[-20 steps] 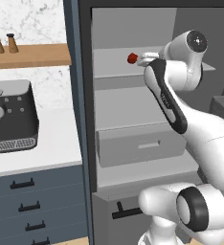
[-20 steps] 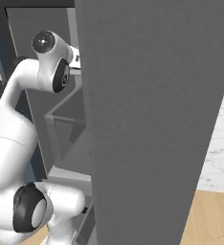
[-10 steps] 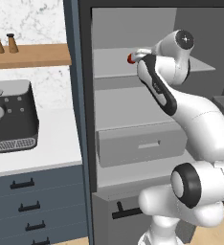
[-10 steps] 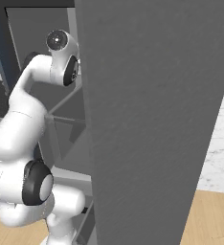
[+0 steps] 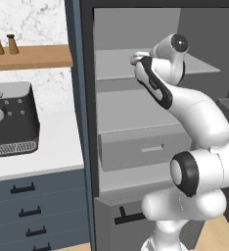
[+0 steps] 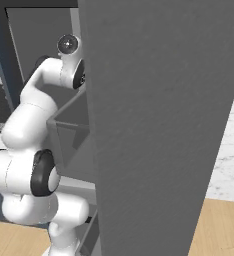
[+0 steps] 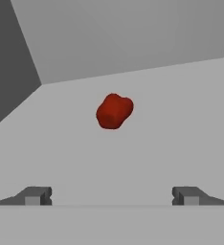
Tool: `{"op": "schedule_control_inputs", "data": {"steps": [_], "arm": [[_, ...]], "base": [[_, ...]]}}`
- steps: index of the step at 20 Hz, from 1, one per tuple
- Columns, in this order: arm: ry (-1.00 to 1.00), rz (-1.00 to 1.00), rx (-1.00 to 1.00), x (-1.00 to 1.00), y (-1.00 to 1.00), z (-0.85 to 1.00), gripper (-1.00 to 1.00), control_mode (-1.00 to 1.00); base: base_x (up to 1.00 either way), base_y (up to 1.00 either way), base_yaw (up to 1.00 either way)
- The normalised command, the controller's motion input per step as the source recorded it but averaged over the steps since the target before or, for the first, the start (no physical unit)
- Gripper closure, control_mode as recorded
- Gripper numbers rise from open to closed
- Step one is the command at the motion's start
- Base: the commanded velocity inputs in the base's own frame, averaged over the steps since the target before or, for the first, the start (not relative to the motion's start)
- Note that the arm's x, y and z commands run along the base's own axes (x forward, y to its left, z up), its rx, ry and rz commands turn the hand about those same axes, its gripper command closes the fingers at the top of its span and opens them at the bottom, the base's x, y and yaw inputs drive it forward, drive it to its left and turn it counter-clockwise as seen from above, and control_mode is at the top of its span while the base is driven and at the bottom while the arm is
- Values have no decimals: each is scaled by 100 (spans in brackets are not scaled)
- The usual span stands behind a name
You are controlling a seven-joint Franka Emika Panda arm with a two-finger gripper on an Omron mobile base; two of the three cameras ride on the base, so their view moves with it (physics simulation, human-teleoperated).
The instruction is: Place one bell pepper and one steak in each tupperware on the nearby counter, to pack two identical lunches.
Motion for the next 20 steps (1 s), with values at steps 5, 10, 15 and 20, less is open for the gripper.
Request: {"op": "schedule_control_inputs", "data": {"steps": [5,10,15,20], "arm": [[0,0,0,48,0,-5,-100,-100],[1,0,0,52,0,-3,-100,-100],[2,0,1,50,0,-4,-100,-100],[3,0,0,44,0,-11,-100,-100]], "base": [[0,0,0],[0,0,0],[0,0,0],[0,0,0]]}}
